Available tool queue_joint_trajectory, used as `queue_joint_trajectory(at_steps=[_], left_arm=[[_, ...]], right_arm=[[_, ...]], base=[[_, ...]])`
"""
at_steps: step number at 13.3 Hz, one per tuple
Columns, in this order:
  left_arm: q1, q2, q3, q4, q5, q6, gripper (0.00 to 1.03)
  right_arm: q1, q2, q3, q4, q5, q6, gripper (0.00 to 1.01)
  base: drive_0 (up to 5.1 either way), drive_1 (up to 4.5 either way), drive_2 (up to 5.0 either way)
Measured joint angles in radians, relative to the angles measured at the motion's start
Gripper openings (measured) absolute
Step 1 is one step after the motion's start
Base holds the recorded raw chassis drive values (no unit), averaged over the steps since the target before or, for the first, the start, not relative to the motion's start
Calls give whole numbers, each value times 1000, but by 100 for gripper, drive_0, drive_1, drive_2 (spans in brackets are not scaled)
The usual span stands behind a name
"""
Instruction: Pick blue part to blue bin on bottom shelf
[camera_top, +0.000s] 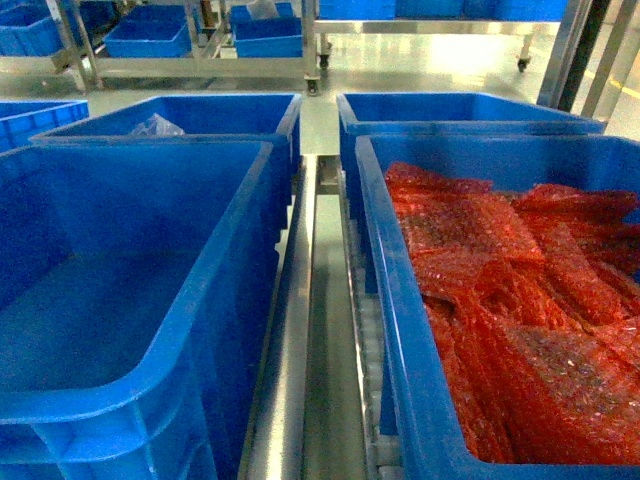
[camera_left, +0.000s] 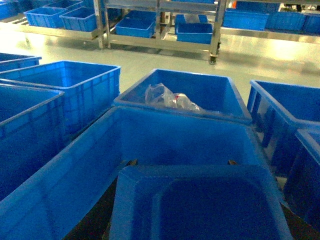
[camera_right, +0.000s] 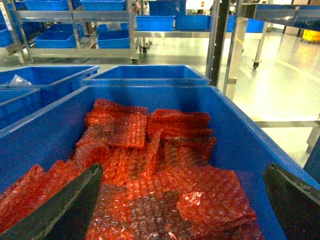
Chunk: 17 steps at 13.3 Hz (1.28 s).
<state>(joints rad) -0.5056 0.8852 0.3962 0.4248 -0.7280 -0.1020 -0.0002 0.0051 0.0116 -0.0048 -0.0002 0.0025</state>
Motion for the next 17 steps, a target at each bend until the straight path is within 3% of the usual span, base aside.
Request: queue_joint_trajectory(at_steps=[2, 6, 7, 8, 9, 11, 13, 17], left_arm=[[121, 257, 98, 158, 145, -27, 44], [135, 356, 130, 173, 162, -28, 97], [162, 356, 100, 277, 258, 5, 93], [218, 286, 0, 354, 409, 56, 75], [260, 216, -79, 355, 475, 77, 58], [309, 136, -158, 347, 526, 84, 33], [363, 17, -238, 310, 582, 83, 1], [428, -155, -317, 215, 651, 85, 2]], right_arm=[[0, 0, 0, 0, 0, 0, 98], [0, 0, 0, 0, 0, 0, 98], [0, 0, 0, 0, 0, 0, 98], [0, 0, 0, 0, 0, 0, 98], [0, 0, 0, 0, 0, 0, 98], [0, 0, 0, 0, 0, 0, 98], [0, 0, 0, 0, 0, 0, 98], [0, 0, 0, 0, 0, 0, 98]], base=[[0, 0, 0], [0, 0, 0], [0, 0, 0], [0, 0, 0], [0, 0, 0], [0, 0, 0], [0, 0, 0], [0, 0, 0]])
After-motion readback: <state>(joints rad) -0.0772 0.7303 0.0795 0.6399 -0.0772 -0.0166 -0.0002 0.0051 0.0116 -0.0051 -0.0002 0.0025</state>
